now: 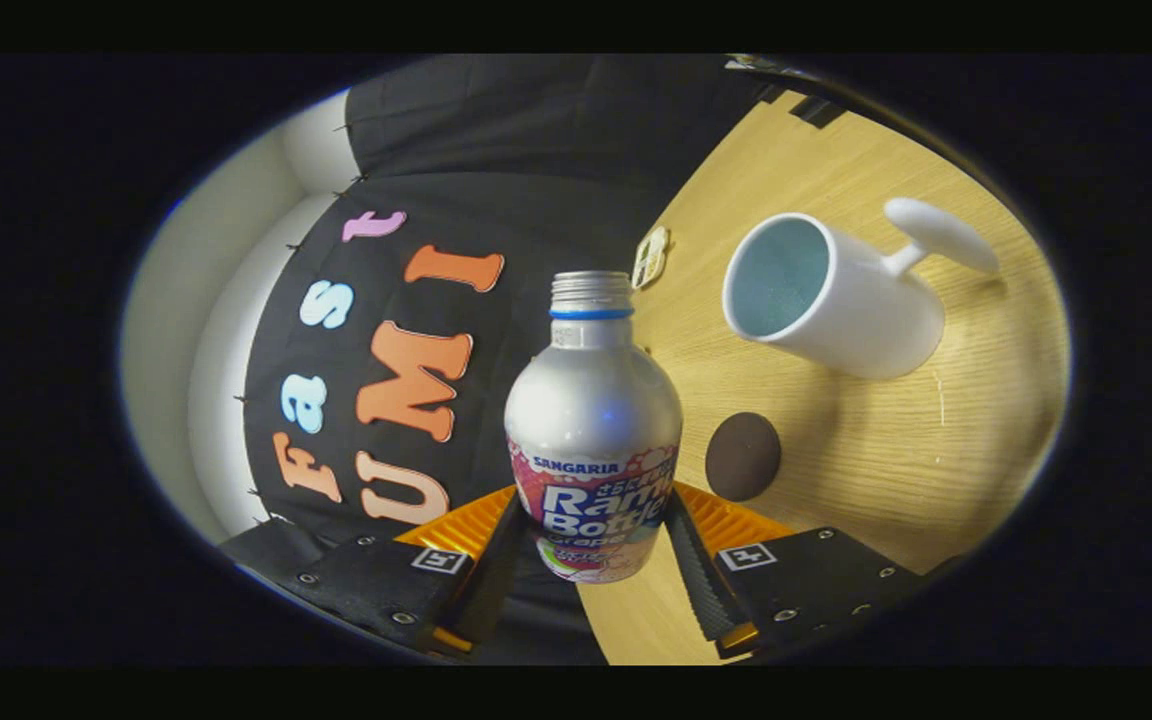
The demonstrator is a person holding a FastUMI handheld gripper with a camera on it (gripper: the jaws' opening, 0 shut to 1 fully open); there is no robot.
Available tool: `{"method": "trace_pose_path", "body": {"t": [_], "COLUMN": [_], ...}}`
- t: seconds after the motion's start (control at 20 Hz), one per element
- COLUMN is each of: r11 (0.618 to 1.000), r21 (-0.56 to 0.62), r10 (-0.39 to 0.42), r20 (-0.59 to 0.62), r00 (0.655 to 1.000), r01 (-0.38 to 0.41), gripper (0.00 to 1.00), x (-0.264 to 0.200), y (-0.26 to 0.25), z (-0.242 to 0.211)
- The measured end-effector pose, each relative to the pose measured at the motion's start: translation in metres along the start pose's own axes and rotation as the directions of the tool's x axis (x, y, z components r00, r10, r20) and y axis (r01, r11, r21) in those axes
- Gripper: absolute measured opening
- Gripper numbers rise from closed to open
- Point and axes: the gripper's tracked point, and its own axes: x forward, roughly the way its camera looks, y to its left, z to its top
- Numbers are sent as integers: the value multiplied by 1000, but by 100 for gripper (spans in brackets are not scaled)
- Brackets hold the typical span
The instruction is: Take the bottle from table, then pour the juice into the cup, finally place the bottle on the coaster
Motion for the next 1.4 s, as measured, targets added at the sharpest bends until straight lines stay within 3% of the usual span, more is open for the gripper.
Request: {"method": "trace_pose_path", "body": {"t": [0.4, 1.4], "r11": [987, 925], "r21": [158, 380], "r10": [-1, -8], "r20": [17, 30], "r00": [1000, 1000], "r01": [-2, -4], "gripper": [75, 75], "x": [4, 7], "y": [11, 12], "z": [9, 14]}}
